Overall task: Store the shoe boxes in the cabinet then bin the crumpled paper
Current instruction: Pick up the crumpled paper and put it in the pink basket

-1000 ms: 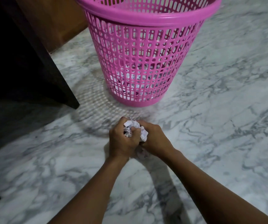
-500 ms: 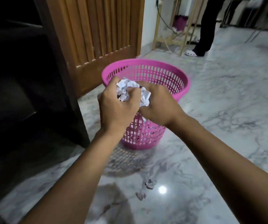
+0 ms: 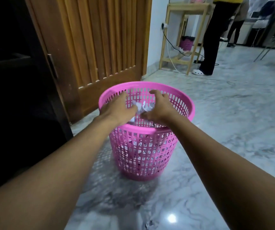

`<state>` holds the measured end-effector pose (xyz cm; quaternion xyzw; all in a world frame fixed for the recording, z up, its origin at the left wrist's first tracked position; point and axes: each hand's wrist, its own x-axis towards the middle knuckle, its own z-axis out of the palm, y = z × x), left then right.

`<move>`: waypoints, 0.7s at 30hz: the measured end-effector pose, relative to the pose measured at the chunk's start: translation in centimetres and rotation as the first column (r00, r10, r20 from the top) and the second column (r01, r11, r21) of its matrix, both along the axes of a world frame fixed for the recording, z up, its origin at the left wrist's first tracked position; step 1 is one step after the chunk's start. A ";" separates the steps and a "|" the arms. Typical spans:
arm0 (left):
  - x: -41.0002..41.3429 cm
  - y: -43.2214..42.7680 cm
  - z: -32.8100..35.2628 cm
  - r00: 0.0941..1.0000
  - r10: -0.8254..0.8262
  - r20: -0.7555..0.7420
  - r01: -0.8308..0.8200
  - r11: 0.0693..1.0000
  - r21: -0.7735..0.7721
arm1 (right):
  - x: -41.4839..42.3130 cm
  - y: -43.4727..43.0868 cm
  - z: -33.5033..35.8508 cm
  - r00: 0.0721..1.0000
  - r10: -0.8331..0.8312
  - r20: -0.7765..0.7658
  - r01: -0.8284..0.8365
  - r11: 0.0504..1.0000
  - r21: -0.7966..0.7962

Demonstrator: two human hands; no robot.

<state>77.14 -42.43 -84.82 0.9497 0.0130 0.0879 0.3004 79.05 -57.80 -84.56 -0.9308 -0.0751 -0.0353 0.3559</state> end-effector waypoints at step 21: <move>-9.5 3.7 -1.0 0.933 -0.359 0.020 0.357 0.932 0.068 | -15.9 0.9 -7.2 0.712 -0.126 0.691 0.139 0.990 0.037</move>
